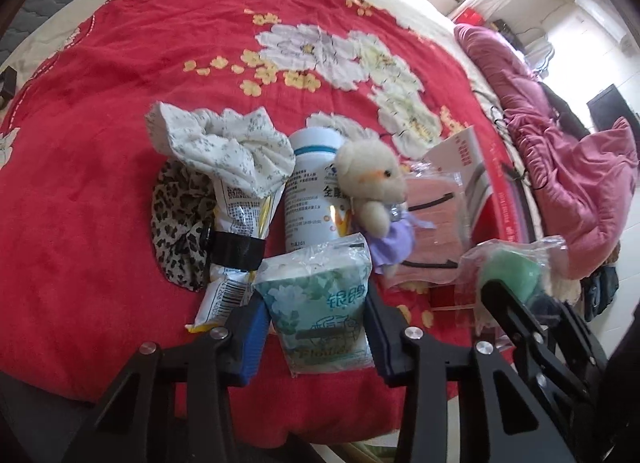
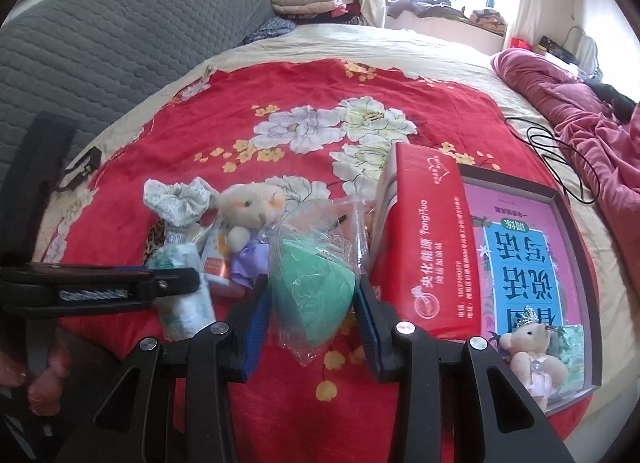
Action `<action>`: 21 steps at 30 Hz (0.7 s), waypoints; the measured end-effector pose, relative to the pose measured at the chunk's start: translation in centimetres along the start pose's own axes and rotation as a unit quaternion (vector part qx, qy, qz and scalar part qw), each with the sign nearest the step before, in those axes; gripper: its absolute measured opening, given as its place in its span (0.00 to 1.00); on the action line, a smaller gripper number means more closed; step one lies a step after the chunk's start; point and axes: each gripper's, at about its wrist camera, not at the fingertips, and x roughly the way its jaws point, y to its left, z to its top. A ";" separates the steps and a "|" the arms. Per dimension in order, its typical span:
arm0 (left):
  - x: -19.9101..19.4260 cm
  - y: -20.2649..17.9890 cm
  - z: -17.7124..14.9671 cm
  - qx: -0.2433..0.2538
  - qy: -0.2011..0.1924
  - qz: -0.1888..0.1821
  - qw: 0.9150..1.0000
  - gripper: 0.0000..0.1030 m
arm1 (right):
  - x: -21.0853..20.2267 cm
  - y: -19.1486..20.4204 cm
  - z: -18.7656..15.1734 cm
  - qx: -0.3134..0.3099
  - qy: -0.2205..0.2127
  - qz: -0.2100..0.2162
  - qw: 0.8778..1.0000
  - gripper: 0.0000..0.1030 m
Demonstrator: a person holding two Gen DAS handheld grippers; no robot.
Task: Organize soft objects
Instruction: 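Carry the tissue pack with the left tool while the right tool carries the bagged ball to the tray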
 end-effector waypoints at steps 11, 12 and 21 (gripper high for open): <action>-4.4 -1.3 0.5 0.015 -0.046 -0.013 0.999 0.43 | -2.0 -1.1 0.7 0.019 -0.024 0.012 0.999 0.41; -4.9 -1.6 0.5 0.019 -0.053 -0.013 0.998 0.43 | -2.3 -1.2 0.8 0.021 -0.027 0.012 0.999 0.41; -7.5 -4.4 0.5 0.047 -0.084 -0.025 0.995 0.43 | -5.2 -2.6 1.2 0.034 -0.053 0.004 0.998 0.41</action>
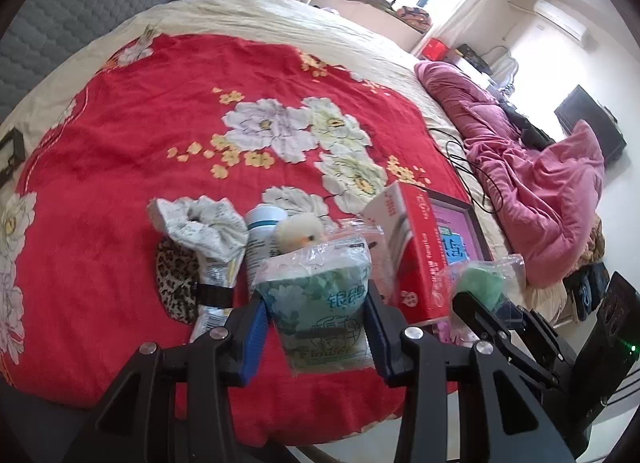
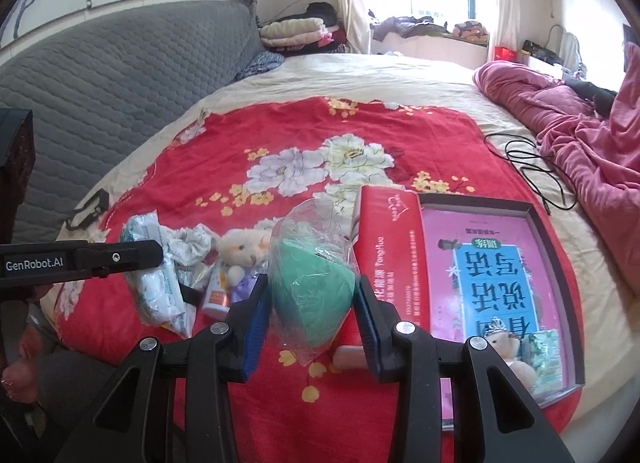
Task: Organize soft objects
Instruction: 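Carry the tissue pack with the left tool while the right tool carries the bagged ball to the tray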
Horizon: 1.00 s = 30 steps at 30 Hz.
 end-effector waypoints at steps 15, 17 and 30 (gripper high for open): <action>0.5 -8.3 -1.4 0.078 0.002 -0.031 0.996 0.43 | -3.7 -4.8 -0.2 0.028 -0.022 -0.039 0.999 0.41; 0.9 -9.5 -1.6 0.087 0.006 -0.037 0.996 0.43 | -4.3 -6.0 -0.3 0.036 -0.025 -0.047 0.998 0.41; 3.7 -16.0 -3.2 0.140 0.030 -0.064 0.988 0.43 | -7.0 -13.5 -2.3 0.092 -0.030 -0.099 0.990 0.41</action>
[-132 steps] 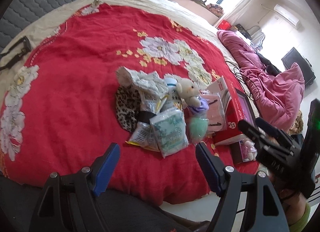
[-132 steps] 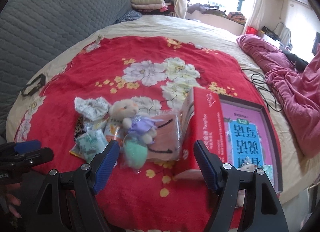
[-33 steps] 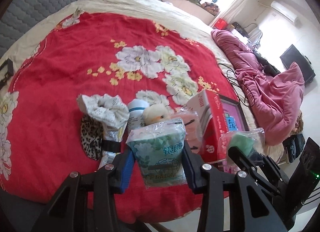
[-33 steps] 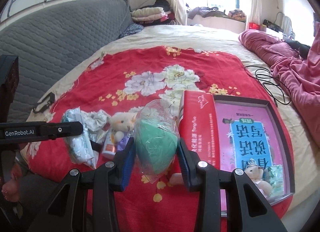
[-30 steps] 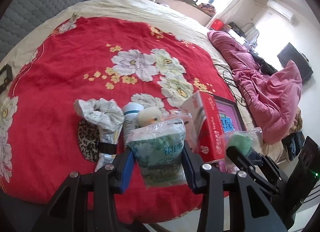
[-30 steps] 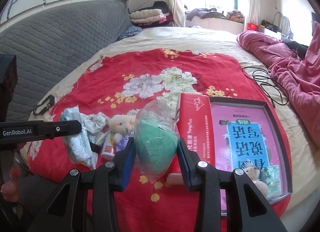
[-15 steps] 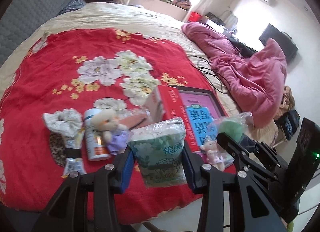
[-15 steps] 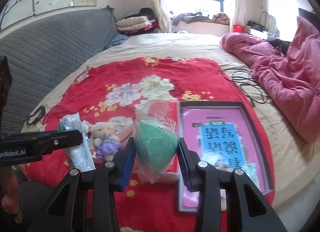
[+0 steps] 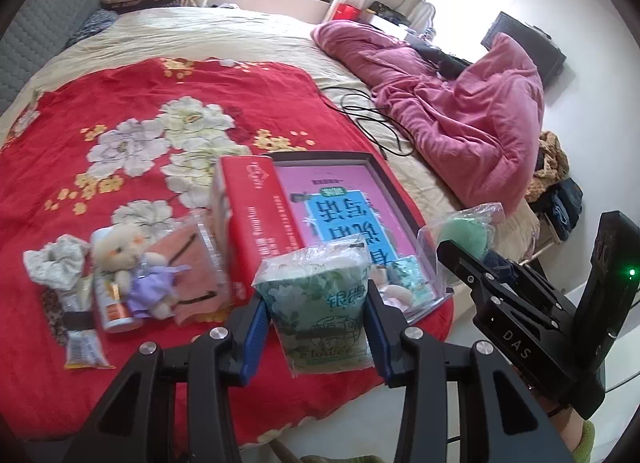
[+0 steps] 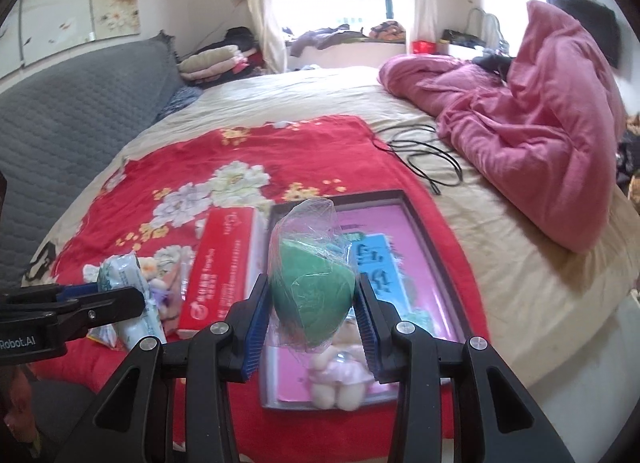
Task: Organize soft objects
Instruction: 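Carry the tissue pack with the left tool while the right tool carries the bagged ball to the tray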
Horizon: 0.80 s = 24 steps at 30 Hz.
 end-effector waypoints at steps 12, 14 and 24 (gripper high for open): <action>4.3 -3.8 -0.2 0.038 0.028 -0.005 0.999 0.43 | 0.8 -5.1 -2.0 0.026 0.021 -0.031 0.999 0.41; 5.1 -4.2 -0.4 0.041 0.035 -0.008 0.999 0.43 | 1.0 -5.7 -2.5 0.029 0.027 -0.033 0.999 0.41; 8.6 -5.7 -1.2 0.055 0.063 -0.010 0.996 0.43 | 2.7 -8.5 -4.9 0.048 0.059 -0.048 0.996 0.41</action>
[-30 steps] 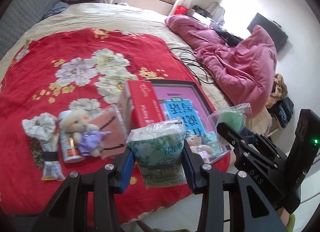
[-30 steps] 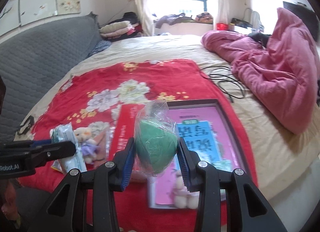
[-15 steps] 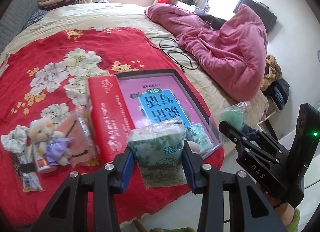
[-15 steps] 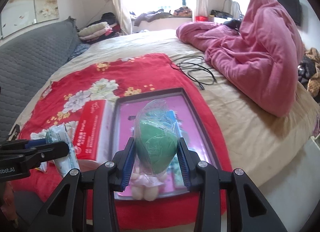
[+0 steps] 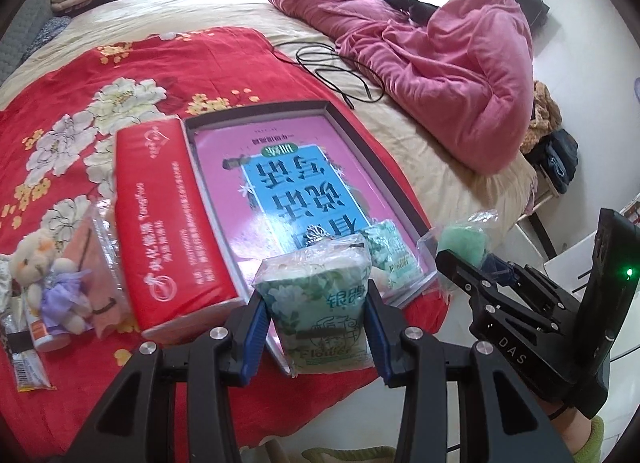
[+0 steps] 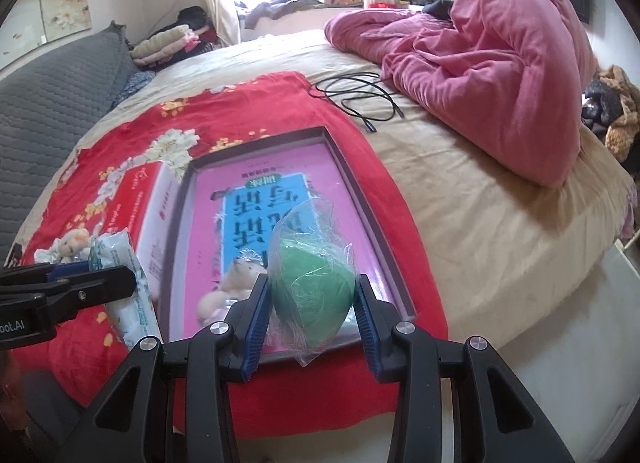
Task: Organize soft objects
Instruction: 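Carry the tissue pack with the left tool while the right tool carries the bagged ball to the tray, then lower the tissue pack onto the tray with the left tool while the right tool releases the bagged ball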
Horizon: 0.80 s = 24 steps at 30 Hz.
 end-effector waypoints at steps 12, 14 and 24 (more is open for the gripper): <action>3.6 -2.1 -0.9 0.022 0.032 -0.002 0.999 0.43 | 1.7 -1.4 -0.6 0.010 0.017 -0.006 1.000 0.41; 4.1 -2.1 -0.9 0.025 0.033 0.005 0.999 0.43 | 2.0 -1.4 -0.6 0.009 0.019 -0.007 1.000 0.41; 6.0 -0.9 -0.2 0.015 0.042 0.021 0.999 0.43 | 3.5 -1.7 -0.4 0.009 0.027 -0.009 1.000 0.41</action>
